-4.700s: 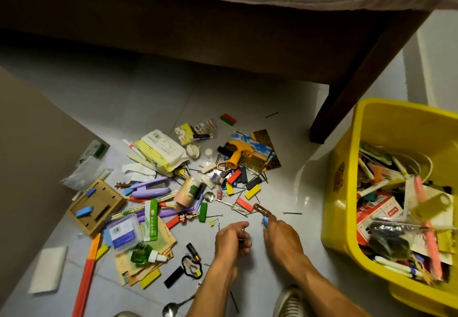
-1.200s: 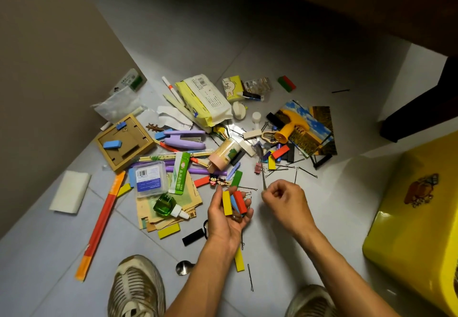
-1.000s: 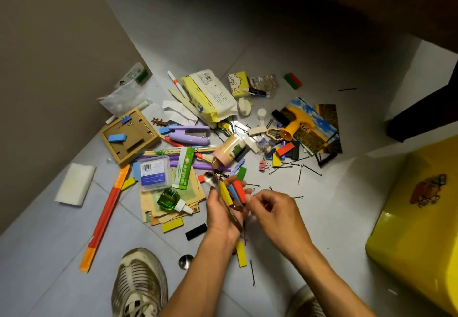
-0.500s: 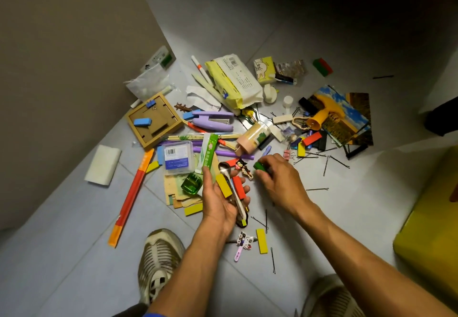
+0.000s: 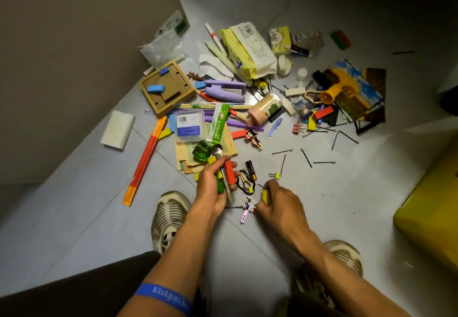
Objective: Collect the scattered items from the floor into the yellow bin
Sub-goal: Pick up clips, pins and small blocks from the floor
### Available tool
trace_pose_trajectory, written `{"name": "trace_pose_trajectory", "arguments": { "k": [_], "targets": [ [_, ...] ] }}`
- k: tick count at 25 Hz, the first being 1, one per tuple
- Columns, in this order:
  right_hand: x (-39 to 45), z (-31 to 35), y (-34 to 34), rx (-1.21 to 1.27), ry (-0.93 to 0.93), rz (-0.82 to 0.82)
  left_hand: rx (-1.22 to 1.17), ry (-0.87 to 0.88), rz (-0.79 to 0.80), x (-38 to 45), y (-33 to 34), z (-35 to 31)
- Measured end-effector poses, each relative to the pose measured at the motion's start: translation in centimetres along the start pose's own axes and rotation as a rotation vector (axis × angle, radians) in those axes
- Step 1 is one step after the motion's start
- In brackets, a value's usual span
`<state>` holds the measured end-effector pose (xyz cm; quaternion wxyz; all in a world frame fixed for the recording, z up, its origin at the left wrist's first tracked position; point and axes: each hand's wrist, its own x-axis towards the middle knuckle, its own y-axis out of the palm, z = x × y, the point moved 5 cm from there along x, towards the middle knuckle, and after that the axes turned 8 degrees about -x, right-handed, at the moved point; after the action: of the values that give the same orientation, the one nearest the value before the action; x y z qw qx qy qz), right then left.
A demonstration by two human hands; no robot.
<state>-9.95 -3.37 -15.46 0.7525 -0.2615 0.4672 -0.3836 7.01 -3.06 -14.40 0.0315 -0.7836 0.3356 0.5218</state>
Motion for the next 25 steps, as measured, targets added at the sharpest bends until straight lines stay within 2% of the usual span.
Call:
{"name": "trace_pose_trajectory", "arguments": {
  "k": [1,3,7,9,11,15,19,23,25],
  "targets": [
    [0.6,0.4,-0.5,0.062,-0.012,-0.079,-0.016,0.013,-0.023,-0.1,-0.6,-0.3],
    [2.1,2.1,-1.0,0.007,-0.135,-0.172,-0.030,0.031,-0.059,-0.2,-1.7,-0.8],
    [4.0,4.8,1.1,-0.408,-0.260,-0.073,-0.047,0.035,-0.058,-0.3,-2.7,-1.0],
    [3.8,5.3,2.1,-0.454,-0.293,-0.100,-0.053,0.041,-0.063,-0.2,-2.8,-1.2],
    [3.6,5.3,2.3,-0.377,-0.244,-0.118,-0.064,0.045,-0.064,0.0,-2.7,-1.2],
    [4.5,4.7,1.1,-0.001,-0.051,-0.078,-0.059,0.011,-0.058,-0.1,-1.8,-0.4],
    [4.9,3.9,0.7,0.275,0.051,-0.007,-0.052,-0.007,-0.052,-0.8,-0.8,0.3],
    [5.3,2.1,0.6,0.934,0.315,0.153,-0.035,0.001,-0.071,-1.3,-0.5,0.0],
    [4.5,1.8,-0.6,1.220,0.370,0.236,-0.029,0.015,-0.068,-2.2,0.1,-0.4]
  ]
}}
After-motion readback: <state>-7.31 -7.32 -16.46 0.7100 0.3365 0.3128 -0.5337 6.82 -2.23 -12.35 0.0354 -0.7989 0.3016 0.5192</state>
